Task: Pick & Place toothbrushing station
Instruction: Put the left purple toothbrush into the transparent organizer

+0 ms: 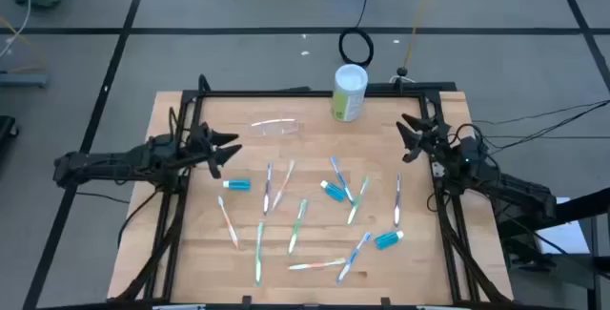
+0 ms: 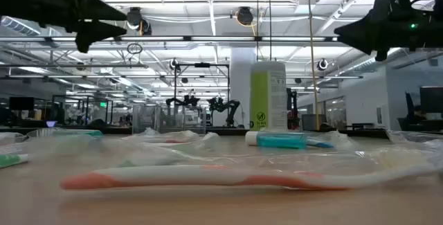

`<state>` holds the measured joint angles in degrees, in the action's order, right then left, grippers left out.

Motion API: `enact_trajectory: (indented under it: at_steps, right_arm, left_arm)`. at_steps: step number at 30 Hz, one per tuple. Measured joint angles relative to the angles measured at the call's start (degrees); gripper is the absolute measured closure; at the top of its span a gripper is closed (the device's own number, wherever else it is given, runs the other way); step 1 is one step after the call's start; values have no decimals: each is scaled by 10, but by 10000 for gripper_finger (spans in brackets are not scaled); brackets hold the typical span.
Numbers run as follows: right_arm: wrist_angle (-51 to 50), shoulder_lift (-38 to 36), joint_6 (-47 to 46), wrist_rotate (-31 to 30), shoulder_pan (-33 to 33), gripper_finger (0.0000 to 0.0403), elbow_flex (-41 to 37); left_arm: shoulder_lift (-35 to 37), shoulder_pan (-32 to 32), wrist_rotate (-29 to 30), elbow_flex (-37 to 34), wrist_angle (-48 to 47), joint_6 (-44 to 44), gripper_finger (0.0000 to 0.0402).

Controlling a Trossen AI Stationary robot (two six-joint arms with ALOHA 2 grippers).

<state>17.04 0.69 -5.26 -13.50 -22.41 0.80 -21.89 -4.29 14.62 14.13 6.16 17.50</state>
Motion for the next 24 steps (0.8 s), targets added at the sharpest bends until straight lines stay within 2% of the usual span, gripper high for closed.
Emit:
enact_trajectory:
  at_steps: [5,7,12,17,21,24]
  right_arm:
    - [37,0,14,2,0,243,0]
    - [30,0,1,8,0,243,0]
    - [20,0,-14,80,0,242,0]
    - [22,3,-20,114,0,226,0]
    - [79,27,-47,145,1,205,0]
    - [139,62,-62,203,1,195,0]
  left_arm:
    - [-114,5,-70,0,160,-22,201]
    - [-152,6,-75,0,196,-29,201]
    - [-211,5,-56,18,193,5,201]
    - [-241,7,-56,42,182,7,202]
    - [-264,17,-46,65,149,11,202]
    - [-296,26,-22,91,116,11,202]
